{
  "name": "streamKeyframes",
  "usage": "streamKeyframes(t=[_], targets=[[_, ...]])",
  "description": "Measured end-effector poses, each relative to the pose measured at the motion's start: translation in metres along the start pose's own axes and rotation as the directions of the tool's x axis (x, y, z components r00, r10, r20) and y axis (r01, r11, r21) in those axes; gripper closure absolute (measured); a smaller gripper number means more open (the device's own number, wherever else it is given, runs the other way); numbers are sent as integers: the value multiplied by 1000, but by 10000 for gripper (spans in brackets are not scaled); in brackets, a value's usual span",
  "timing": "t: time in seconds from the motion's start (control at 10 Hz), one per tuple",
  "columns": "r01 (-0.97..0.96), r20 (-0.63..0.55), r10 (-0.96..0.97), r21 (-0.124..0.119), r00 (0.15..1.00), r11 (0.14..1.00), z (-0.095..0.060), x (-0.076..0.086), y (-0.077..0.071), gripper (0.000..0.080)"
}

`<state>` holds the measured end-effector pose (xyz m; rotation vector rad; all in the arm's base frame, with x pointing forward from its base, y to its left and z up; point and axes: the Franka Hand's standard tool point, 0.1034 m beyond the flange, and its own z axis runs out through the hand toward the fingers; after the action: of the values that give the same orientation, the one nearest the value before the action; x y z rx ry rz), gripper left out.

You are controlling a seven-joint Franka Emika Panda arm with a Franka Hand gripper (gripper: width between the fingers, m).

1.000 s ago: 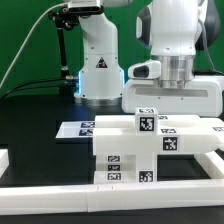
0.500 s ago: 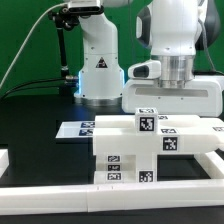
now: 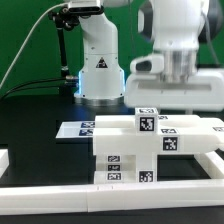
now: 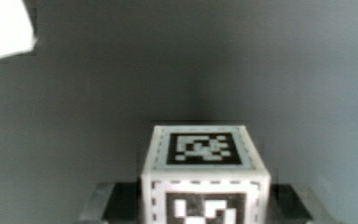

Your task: Assemble chair

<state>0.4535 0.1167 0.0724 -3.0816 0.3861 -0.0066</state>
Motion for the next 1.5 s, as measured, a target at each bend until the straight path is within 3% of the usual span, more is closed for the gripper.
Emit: streamKeyframes(t=[0.3, 0.5, 0.9, 1.0, 1.1, 1.3, 1.5], targets=[[-9, -4, 9, 52, 1000, 999, -64, 35, 13, 517], [30, -48, -28, 42, 998, 999, -89, 71, 30, 517], [52, -48, -51, 30, 998, 998, -84, 72, 31, 517], [105, -46, -105, 0, 993, 994, -67, 80, 43, 517], [129, -39, -130, -18, 991, 991, -64, 99, 46, 517], [154, -64, -155, -23, 986, 988, -70, 121, 45, 517], [152, -65, -153, -23, 986, 988, -69, 121, 41, 517]])
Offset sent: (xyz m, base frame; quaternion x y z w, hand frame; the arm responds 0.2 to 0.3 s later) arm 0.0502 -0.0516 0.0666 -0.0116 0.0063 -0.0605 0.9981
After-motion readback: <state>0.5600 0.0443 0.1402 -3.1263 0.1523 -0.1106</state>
